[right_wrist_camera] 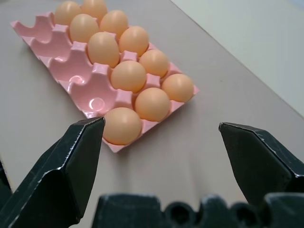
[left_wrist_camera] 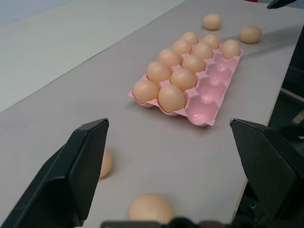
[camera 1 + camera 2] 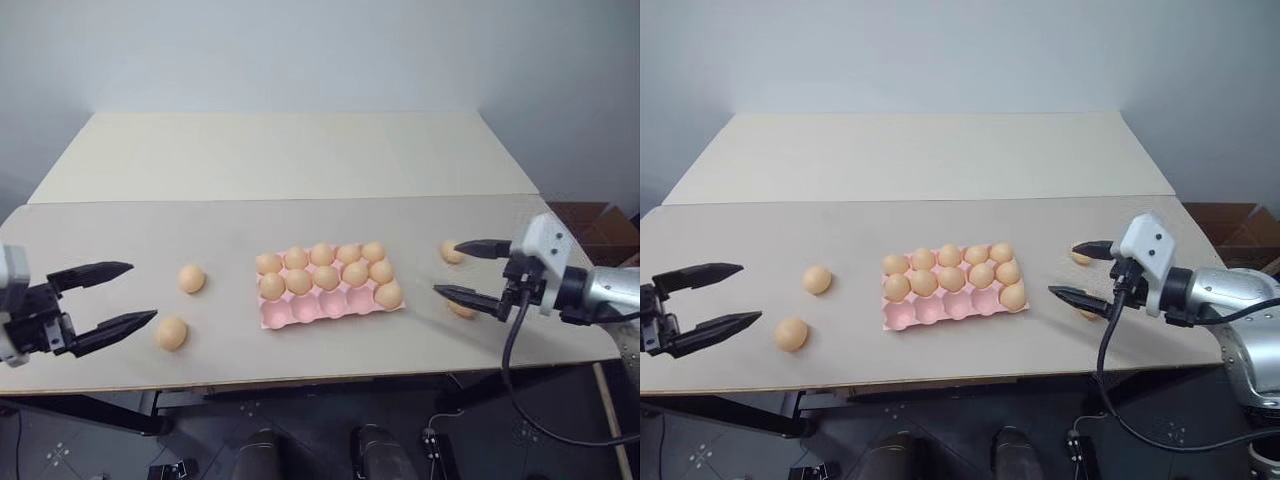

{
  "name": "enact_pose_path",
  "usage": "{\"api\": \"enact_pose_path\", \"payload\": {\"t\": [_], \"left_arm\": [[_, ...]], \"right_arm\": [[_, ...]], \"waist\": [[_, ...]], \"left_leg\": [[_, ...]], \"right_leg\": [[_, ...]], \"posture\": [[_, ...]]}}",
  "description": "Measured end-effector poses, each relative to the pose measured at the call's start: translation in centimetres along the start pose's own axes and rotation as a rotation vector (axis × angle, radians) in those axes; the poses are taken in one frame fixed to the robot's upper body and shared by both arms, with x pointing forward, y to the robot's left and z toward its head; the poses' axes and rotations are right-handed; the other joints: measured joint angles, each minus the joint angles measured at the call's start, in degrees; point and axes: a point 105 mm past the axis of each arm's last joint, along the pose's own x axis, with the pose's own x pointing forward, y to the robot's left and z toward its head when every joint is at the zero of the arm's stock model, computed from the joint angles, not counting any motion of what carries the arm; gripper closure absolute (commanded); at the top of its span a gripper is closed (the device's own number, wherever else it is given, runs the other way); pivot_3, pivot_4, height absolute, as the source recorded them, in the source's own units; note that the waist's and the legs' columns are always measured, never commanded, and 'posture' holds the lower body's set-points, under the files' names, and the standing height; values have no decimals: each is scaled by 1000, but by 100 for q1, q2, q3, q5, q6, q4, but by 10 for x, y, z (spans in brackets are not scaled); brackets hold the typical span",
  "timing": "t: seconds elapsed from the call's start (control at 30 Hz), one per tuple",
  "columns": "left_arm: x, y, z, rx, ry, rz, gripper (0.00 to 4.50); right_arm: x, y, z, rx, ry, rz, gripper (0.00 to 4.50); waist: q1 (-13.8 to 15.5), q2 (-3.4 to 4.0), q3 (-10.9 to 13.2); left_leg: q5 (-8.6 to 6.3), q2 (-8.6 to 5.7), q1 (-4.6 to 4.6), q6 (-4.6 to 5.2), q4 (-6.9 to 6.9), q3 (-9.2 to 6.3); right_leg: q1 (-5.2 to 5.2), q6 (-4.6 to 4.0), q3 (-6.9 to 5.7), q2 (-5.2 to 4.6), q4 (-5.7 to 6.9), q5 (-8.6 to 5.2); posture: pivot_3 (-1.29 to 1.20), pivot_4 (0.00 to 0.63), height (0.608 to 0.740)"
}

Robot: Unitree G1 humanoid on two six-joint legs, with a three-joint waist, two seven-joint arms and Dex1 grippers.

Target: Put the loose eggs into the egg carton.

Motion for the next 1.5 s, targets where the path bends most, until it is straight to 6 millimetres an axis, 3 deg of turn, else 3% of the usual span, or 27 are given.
{"api": "enact_pose_path", "payload": {"t": [0.37, 0.77, 0.93, 1.13, 1.37, 1.5], "left_arm": [[8, -1, 13, 25, -38, -44, 45], [40, -6, 9, -23, -82, -197, 45], [48, -3, 13, -6, -104, -222, 45], [54, -5, 11, -16, -99, -256, 45], [54, -4, 13, -9, -105, -264, 45], [54, -4, 13, -8, -105, -264, 0]], "right_arm": [[-3, 4, 2, 19, -8, -22, 0], [-31, -9, -10, 20, 100, -218, 0], [-40, -15, -32, 58, 276, -289, 0], [-17, -25, -80, 205, 421, -366, 0], [2, -28, -92, 256, 449, -373, 0], [8, -28, -103, 312, 468, -383, 899]], "waist": [[46, 0, 0], [51, 0, 0], [52, -1, -1], [-29, -7, -4], [-62, -6, -3], [-61, -6, -3]], "left_leg": [[0, -2, 0, 0, 0, 1], [0, -3, 0, 0, 2, -1], [0, -3, 4, 0, 3, -1], [1, -4, -5, 0, 2, -2], [1, -6, -6, 1, 3, -6], [1, -8, -6, 1, 3, -6]], "right_leg": [[2, -2, 0, -1, -1, 1], [5, 1, 2, 2, 1, 0], [10, 6, 3, 1, 0, -3], [0, -4, 5, 3, 1, 3], [4, -5, 3, 4, 0, 6], [4, -3, 4, 3, 1, 7]], "posture": [[0, 150, 740], [0, 150, 740], [0, 150, 740], [0, 150, 740], [0, 150, 740], [0, 150, 740]]}}
